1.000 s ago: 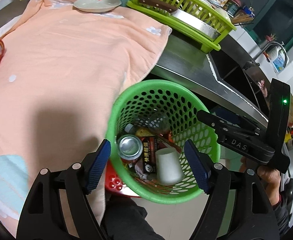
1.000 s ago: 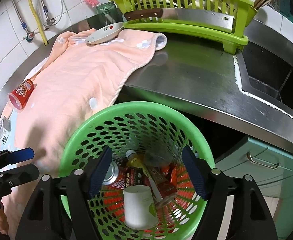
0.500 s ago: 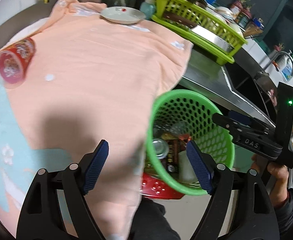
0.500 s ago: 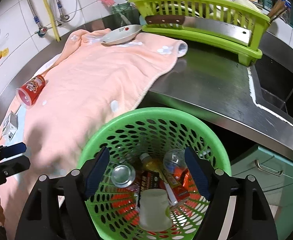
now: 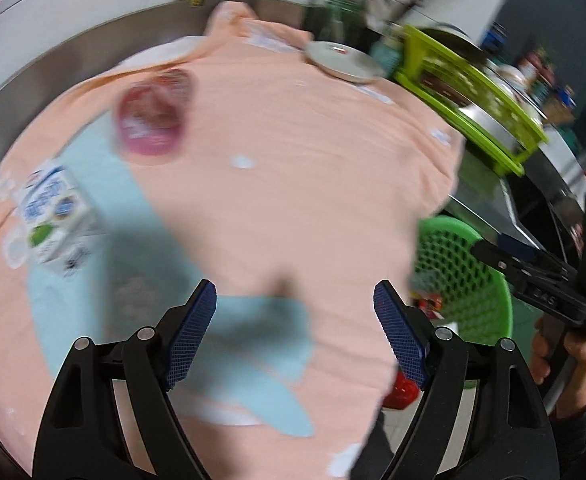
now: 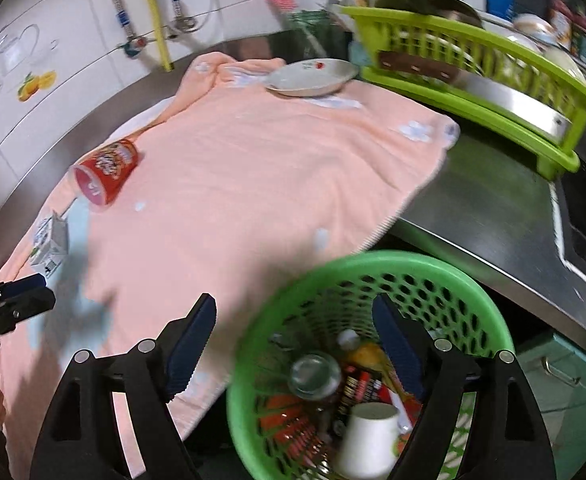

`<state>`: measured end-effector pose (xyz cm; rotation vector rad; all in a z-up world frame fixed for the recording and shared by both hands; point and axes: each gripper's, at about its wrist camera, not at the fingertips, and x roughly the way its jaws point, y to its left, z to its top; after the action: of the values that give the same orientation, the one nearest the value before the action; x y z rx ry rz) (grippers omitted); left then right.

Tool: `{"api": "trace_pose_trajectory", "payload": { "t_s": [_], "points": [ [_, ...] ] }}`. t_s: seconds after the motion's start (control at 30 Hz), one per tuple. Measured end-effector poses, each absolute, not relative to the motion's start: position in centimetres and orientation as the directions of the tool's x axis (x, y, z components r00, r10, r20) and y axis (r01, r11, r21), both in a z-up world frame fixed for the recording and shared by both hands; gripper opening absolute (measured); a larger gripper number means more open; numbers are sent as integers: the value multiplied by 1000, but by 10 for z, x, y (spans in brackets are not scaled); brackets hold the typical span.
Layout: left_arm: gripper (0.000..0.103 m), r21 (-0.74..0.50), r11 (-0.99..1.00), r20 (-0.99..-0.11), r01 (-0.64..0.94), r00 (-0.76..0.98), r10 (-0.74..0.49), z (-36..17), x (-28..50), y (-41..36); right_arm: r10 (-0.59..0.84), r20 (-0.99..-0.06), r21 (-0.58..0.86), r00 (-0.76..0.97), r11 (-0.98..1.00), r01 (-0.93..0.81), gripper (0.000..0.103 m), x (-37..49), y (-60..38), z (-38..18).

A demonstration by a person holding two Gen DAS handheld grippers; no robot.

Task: Collect trash
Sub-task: 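Move both grippers back over the towel toward the milk carton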

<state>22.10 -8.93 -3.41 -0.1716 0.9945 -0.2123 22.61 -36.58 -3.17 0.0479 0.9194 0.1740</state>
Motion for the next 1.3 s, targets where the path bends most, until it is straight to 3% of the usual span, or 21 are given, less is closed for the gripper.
{"api": "trace_pose_trajectory", "payload": {
  "t_s": [0.43, 0.57, 1.13, 1.3],
  "points": [
    [86, -193, 923, -834, -333, 552, 25, -26, 251, 52, 252, -779, 111, 574, 957, -269, 79, 253, -293, -26],
    [86, -254, 862, -850, -438, 527, 18, -34, 264, 87, 269, -777, 111, 569, 948, -297, 79, 259, -280, -25],
    [86, -217, 824, -901, -523, 433, 38, -70, 318, 90, 301, -784, 108, 543, 928, -357, 79, 291, -240, -23],
    [76, -208, 835, -906, -509, 422, 31, -78, 322, 93, 313, -782, 110, 539, 920, -375, 79, 304, -221, -16]
  ]
}}
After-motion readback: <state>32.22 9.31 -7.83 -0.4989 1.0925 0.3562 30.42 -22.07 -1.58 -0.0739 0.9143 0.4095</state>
